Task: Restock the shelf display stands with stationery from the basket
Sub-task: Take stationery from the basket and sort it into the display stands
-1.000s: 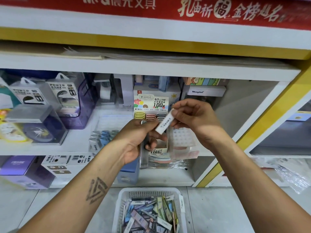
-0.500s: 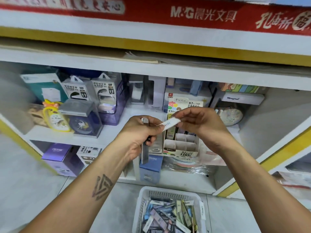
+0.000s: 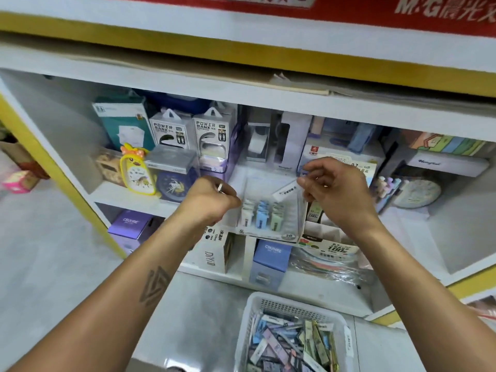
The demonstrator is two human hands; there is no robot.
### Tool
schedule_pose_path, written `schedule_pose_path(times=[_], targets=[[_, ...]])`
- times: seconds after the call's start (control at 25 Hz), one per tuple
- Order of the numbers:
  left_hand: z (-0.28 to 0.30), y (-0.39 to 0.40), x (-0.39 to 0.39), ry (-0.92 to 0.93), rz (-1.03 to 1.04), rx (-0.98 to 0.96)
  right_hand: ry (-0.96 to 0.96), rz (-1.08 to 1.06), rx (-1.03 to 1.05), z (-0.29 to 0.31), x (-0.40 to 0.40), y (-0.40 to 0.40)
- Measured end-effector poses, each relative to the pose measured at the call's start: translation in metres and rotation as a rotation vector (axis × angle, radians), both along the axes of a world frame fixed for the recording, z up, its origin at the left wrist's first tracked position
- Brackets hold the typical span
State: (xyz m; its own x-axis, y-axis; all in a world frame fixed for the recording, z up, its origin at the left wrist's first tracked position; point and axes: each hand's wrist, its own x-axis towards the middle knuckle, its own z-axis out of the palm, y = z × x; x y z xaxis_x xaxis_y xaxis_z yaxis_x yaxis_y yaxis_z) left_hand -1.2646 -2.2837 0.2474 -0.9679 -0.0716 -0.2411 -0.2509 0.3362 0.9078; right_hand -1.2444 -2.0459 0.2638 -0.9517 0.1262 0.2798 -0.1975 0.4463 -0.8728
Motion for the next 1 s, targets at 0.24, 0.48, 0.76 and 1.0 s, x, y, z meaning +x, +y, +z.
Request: schedule_pose_path(times=[0.24,0.48,0.76,1.0], targets=[[-0.004,-0.002,0.005,0.144,-0.291,-0.459,0.001,-0.030,0.049,-0.016,-0.010,-0.023],[-0.006,-0.001,0.013,0.182,-0.461,-0.596,0.108,0.016,0.404,-0.038,-0.023,-0.049],[-0.013,-0.005,0.009,0.172,-0.472,-0.659,0.185,0.133,0.639,-0.046,-0.034,-0.065],[-0.016,-0.007,0.007,0.151,-0.470,-0.640,0.187,0.165,0.691,-0.043,-0.034,-0.064]])
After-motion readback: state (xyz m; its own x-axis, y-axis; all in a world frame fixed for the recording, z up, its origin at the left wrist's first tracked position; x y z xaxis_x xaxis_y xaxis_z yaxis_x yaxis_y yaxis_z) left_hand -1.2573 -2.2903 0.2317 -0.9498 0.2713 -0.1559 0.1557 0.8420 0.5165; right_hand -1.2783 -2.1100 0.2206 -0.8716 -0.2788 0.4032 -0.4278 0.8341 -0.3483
